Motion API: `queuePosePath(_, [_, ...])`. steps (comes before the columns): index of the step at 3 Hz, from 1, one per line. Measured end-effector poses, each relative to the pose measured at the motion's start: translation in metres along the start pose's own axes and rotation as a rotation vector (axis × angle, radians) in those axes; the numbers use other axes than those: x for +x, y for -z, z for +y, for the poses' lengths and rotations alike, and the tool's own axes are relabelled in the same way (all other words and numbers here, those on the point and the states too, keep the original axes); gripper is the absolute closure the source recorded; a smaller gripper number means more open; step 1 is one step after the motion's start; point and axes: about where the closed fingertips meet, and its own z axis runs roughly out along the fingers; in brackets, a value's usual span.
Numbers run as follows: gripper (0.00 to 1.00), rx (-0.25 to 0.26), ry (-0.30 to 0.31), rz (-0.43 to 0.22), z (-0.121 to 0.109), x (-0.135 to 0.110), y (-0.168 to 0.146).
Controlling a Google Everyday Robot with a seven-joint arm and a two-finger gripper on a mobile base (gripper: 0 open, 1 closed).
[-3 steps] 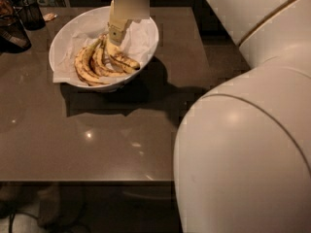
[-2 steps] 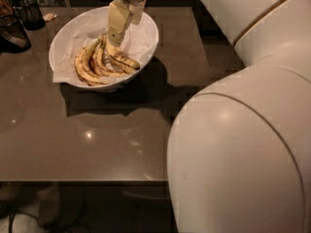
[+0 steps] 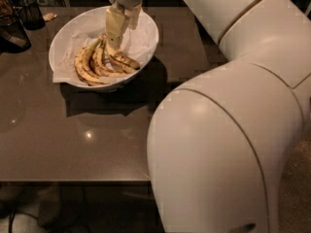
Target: Pick banana from white bowl
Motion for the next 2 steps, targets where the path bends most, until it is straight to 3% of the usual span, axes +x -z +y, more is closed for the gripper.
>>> queuePosePath(1, [0.44, -0.006, -0.002, 0.019, -0.0010, -0.0010, -0.0087])
queuePosePath(2, [0.42, -0.011, -0.006, 0.034, -0.0021, -0.0012, -0.0149])
